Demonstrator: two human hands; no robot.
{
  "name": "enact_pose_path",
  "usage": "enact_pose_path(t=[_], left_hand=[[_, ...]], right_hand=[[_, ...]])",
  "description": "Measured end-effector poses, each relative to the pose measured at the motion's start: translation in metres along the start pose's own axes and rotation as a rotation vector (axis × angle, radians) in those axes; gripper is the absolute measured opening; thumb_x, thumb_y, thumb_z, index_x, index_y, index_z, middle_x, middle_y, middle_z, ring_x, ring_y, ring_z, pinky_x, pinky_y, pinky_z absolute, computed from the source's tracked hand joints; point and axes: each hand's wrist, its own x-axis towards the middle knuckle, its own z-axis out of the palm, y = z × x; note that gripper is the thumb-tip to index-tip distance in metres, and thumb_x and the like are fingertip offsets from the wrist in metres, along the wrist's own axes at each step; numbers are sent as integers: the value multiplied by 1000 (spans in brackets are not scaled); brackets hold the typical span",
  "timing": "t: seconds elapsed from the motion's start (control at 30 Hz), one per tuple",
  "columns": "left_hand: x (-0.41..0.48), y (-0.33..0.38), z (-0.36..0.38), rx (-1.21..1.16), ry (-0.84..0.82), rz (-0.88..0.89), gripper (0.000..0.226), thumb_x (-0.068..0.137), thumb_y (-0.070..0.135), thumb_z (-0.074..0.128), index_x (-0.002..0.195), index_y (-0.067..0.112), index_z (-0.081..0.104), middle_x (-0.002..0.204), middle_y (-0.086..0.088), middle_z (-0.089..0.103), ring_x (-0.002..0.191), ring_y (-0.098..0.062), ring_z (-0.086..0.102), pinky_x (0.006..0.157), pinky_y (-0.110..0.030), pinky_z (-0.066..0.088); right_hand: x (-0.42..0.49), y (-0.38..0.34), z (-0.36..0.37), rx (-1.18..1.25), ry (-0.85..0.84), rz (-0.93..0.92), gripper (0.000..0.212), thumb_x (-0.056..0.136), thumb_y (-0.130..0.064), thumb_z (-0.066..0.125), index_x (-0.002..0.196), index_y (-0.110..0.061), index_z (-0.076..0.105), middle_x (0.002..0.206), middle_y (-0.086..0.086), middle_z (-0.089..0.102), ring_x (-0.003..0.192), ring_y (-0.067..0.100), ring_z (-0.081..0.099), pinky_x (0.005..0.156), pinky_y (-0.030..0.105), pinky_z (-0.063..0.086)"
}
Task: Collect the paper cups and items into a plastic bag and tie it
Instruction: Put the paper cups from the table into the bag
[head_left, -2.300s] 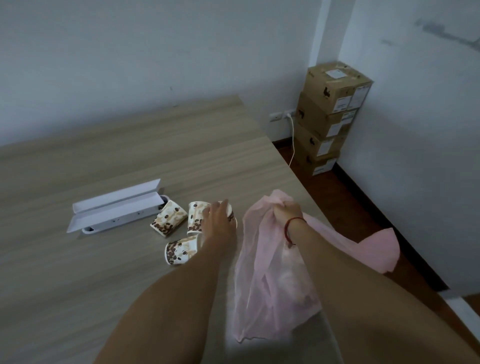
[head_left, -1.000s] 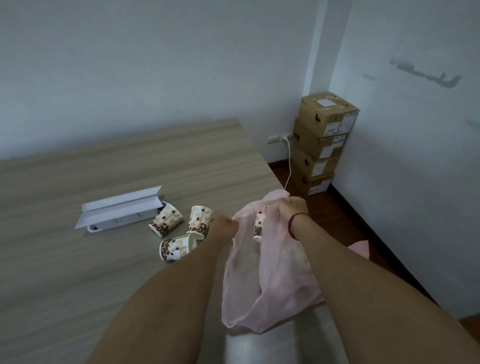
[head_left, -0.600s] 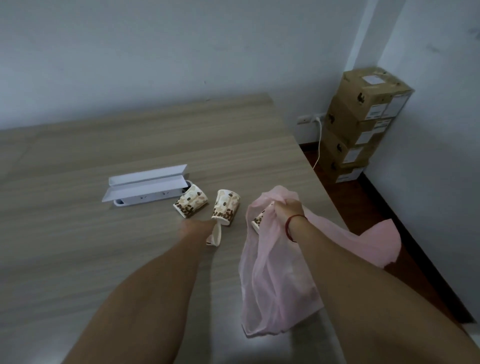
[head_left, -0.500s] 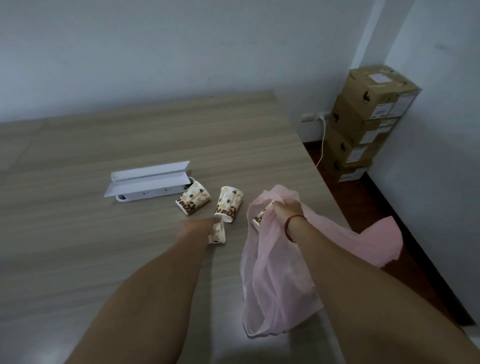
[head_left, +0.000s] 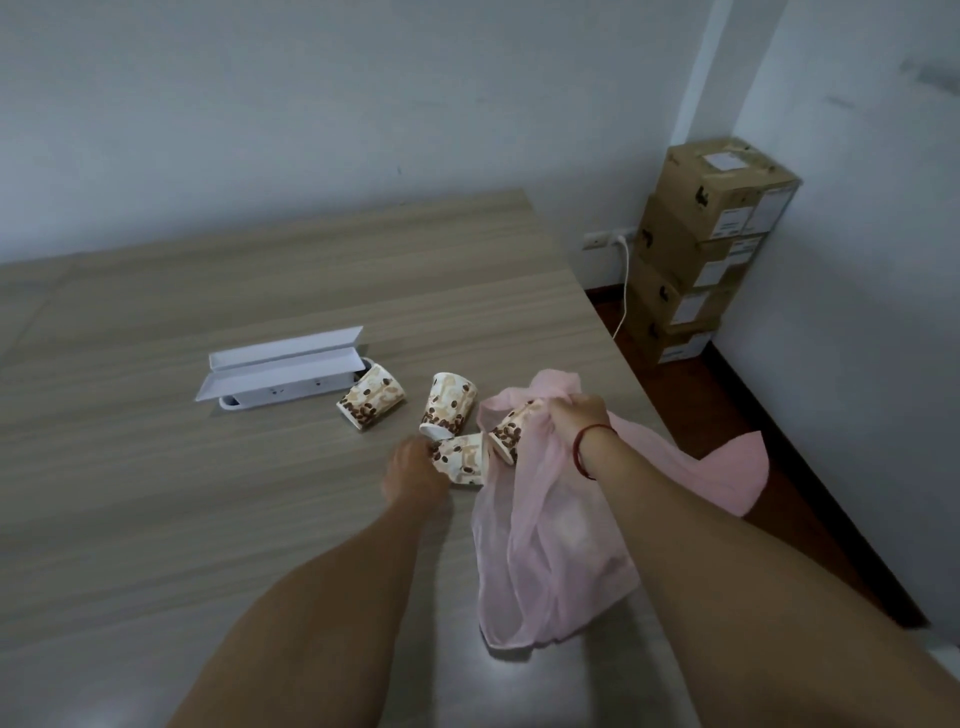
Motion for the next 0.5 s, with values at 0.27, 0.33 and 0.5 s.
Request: enact_pose_path(t=[0.27, 0.33, 0.5], left_hand=[[-7, 4, 18, 152, -197, 43, 77, 60, 37, 87, 128, 20, 55, 128, -4, 60, 122, -24, 55, 98, -40, 49], [-10, 4, 16, 10, -131, 12, 76, 60, 41, 87, 123, 12, 56, 123, -8, 61, 117, -27, 57, 96, -40, 49], [-17, 33, -2, -286, 68, 169, 77, 72, 41, 80, 129, 3, 46, 125, -17, 55, 119, -33, 51, 101, -38, 41]], right_hand=[[-2, 0, -6, -61, 33, -14, 35, 90, -14, 47, 119, 2, 58, 92, 11, 55, 85, 23, 59, 69, 26, 41], [-7, -1, -9, -42, 33, -6, 35, 89, -14, 47, 119, 1, 57, 85, 9, 56, 83, 22, 56, 66, 25, 40], [-21, -17, -21, -37, 60, -41, 33, 90, -14, 49, 118, 1, 59, 70, 3, 53, 58, 16, 50, 40, 22, 31]])
